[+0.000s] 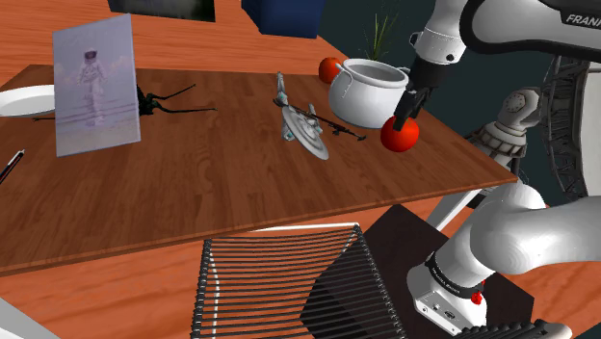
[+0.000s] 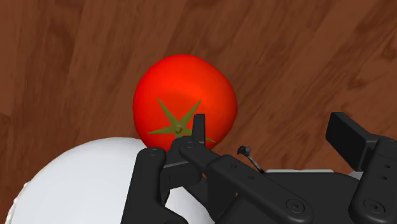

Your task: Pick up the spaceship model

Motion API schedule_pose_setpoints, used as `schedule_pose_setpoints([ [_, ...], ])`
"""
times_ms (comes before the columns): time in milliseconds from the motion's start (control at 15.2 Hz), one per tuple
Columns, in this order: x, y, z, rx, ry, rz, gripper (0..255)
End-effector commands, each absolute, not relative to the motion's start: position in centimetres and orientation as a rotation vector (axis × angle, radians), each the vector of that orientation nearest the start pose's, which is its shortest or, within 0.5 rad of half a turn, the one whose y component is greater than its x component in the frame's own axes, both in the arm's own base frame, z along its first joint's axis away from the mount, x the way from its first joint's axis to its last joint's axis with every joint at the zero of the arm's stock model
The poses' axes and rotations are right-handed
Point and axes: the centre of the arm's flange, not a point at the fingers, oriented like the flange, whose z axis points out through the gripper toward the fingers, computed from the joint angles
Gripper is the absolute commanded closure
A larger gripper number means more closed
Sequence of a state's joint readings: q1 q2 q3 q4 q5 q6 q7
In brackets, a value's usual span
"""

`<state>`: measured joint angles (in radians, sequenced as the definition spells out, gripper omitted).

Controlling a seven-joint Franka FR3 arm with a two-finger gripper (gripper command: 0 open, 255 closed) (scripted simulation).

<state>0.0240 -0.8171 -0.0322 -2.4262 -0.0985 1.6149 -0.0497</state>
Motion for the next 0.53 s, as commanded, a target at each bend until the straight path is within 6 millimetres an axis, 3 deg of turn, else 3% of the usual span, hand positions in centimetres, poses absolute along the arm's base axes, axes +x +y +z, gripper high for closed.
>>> schedule_pose_setpoints([
  [0,30.2,-1.5,57.1,-3.215,-0.090,-0.006,0],
  [462,37.4,4.2,58.0,-3.214,0.020,0.000,0],
])
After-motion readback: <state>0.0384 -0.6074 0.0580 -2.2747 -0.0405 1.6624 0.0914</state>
